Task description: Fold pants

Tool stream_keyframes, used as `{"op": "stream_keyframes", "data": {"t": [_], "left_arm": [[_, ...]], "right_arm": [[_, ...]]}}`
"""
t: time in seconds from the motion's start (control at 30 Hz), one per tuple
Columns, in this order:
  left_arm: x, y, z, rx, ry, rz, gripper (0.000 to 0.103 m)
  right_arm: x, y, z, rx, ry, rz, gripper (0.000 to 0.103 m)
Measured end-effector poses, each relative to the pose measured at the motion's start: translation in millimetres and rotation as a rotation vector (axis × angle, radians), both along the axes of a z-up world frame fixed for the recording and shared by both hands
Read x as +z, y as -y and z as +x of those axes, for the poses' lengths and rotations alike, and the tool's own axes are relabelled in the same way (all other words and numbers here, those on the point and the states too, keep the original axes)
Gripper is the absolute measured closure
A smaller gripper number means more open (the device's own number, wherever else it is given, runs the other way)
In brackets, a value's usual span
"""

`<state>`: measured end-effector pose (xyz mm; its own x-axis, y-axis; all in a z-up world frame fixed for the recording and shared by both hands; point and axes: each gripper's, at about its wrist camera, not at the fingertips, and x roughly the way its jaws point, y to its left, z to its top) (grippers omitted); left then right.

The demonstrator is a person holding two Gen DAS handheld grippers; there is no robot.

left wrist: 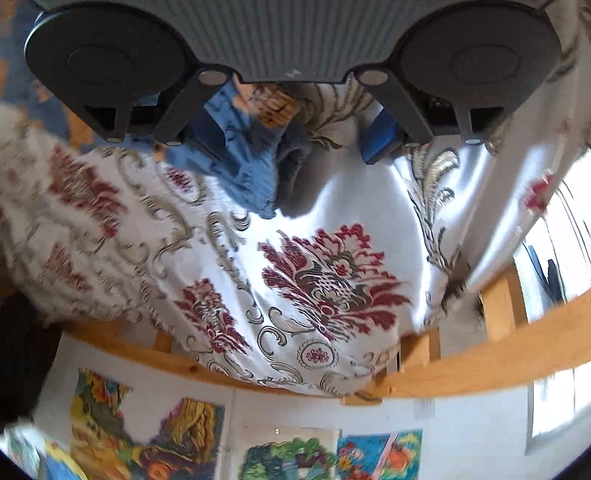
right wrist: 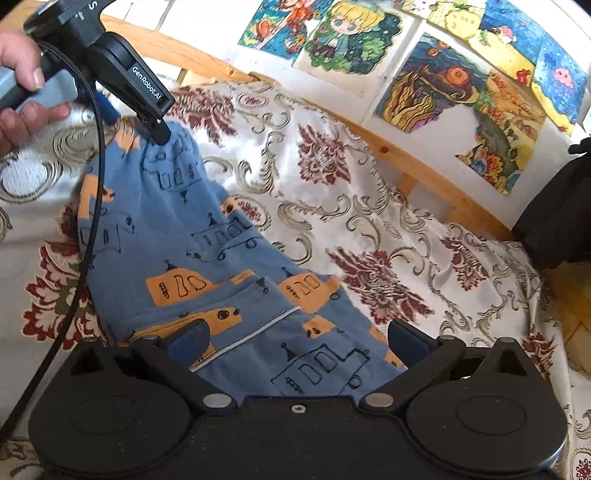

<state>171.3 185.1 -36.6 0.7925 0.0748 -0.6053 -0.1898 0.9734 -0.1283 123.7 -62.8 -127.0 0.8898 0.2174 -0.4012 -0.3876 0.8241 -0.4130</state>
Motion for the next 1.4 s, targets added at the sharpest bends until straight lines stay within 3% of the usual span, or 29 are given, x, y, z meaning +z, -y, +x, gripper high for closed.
{"op": "stream_keyframes", "data": {"t": [0.1, 0.13, 0.3, 0.37, 0.43, 0.63, 0.8, 1.13, 1.23, 1.4], "left_arm": [[0.9, -15.2, -0.6, -0.002, 0.008, -0.156, 0.036], [-1.0, -20.4, 0.3, 0.008, 0.002, -0.197, 0.046], [-7.4, -31.9, 4.2, 0.031, -0.027, -0.254, 0.075], [-8.9, -35.2, 4.7, 0.045, -0.040, -0.294, 0.081], [-7.5, -35.9, 4.2, 0.056, -0.040, -0.315, 0.083], [13.7, -11.3, -7.3, 0.004, 0.014, -0.267, 0.085], [41.4, 22.4, -25.0, -0.075, 0.090, -0.238, 0.085], [77.9, 148.0, -40.6, -0.330, 0.094, -0.038, 0.085], [74.9, 186.1, -44.2, -0.398, 0.084, -0.014, 0.085], [49.9, 257.1, -58.4, -0.533, 0.064, 0.032, 0.085]], "right_arm": [[-1.7, 1.3, -1.7, -0.002, -0.004, -0.014, 0.001], [-4.4, 0.3, 0.3, -0.005, -0.014, -0.026, 0.001], [-3.6, 0.2, 1.7, -0.019, -0.022, -0.009, 0.001], [0.5, 1.6, -1.7, -0.018, -0.019, -0.003, 0.001], [3.3, 4.3, -6.1, -0.020, -0.012, -0.008, 0.001], [7.2, 23.7, -10.0, -0.087, -0.066, 0.027, 0.001], [17.9, 55.0, -17.1, -0.142, -0.086, 0.135, 0.001], [41.4, 176.0, -14.6, -0.222, -0.254, 0.445, 0.002], [49.3, 216.6, -9.5, -0.281, -0.284, 0.568, 0.004], [55.6, 261.5, -7.2, -0.342, -0.317, 0.661, 0.006]]}}
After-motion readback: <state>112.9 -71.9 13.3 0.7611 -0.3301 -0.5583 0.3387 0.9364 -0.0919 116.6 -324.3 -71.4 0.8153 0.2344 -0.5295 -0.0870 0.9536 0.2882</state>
